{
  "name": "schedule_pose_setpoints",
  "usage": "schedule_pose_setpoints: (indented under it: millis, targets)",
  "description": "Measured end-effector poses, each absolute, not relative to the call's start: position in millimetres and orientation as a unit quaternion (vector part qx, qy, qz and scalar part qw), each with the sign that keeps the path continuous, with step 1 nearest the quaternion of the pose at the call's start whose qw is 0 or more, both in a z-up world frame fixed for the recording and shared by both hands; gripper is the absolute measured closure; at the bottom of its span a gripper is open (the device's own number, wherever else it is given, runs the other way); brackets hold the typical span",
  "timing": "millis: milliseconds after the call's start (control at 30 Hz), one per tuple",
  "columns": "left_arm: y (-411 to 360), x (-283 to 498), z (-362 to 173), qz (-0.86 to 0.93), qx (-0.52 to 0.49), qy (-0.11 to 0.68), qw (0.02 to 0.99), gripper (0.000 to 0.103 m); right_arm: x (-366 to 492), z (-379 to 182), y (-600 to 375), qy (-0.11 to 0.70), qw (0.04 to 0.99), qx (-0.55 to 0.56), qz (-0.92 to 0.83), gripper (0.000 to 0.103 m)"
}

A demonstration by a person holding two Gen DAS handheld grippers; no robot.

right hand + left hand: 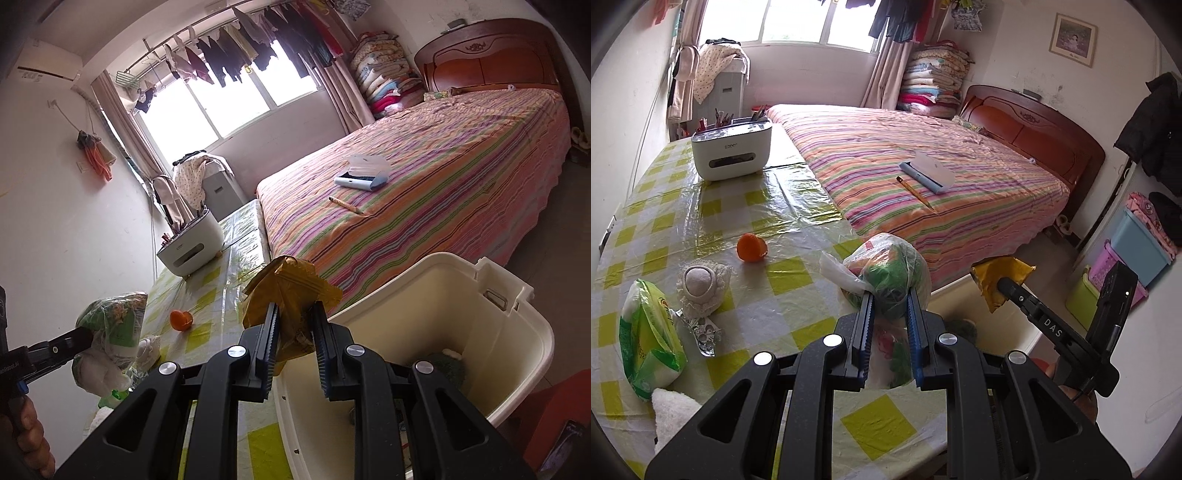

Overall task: Collect trash
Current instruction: 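Carry the yellow bag toward the basket with the right tool while the left tool carries the vegetable bag, then open the right tool over the basket while the left tool releases the vegetable bag into it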

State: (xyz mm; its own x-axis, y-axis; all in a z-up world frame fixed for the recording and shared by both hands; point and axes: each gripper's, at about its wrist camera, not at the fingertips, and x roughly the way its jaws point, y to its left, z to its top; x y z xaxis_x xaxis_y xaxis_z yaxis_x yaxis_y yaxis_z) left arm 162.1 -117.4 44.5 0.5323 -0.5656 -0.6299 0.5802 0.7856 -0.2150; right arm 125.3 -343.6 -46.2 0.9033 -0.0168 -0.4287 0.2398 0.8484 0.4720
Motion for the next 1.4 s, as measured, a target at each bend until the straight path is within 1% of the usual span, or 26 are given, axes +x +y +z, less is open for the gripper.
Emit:
schedule_pose_setpoints:
  millis: [133,433,567,600,867,933,1000,1033,1067,1200,1400]
  targets:
    - [-126.2,148.2,44.8,-0.345,0.014,0.348,0.872,0.087,118.2,-42.5,-340.1,0.203,0.946,0.226,-0.117,0.084]
    - [-145.3,127.6,33.4,-0.371,0.032,0.348,0.861,0.087,110.7,-39.4,-340.4,0.194,0.951,0.174,-0.166,0.084]
    - [-150.5,124.1,31.1,-0.378,0.040,0.349,0.857,0.087,110.9,-43.2,-349.3,0.204,0.946,0.181,-0.177,0.084]
    - [-151.5,123.9,29.9,-0.378,0.041,0.350,0.856,0.087,110.5,-43.9,-350.5,0.205,0.945,0.185,-0.177,0.082]
    - [-153.6,127.5,23.3,-0.376,0.047,0.358,0.853,0.087,105.9,-47.0,-359.5,0.200,0.941,0.210,-0.173,0.081]
    - [-153.7,127.6,23.2,-0.377,0.046,0.359,0.852,0.086,105.9,-49.0,-364.4,0.202,0.937,0.228,-0.169,0.074]
    - [-154.1,126.9,23.3,-0.378,0.047,0.360,0.852,0.086,105.0,-52.6,-369.8,0.202,0.933,0.251,-0.161,0.051]
    - [-154.0,126.2,23.2,-0.378,0.047,0.360,0.852,0.086,104.8,-53.7,-370.9,0.201,0.932,0.260,-0.156,0.048]
    - [-154.2,126.2,23.3,-0.378,0.047,0.360,0.852,0.086,104.0,-54.0,-372.3,0.199,0.930,0.268,-0.154,0.046]
    - [-155.6,125.3,22.3,-0.379,0.050,0.361,0.851,0.086,102.5,-54.2,-375.1,0.195,0.928,0.280,-0.152,0.043]
    - [-158.5,124.1,19.4,-0.380,0.051,0.363,0.849,0.086,95.5,-55.0,-383.9,0.176,0.922,0.308,-0.155,0.042]
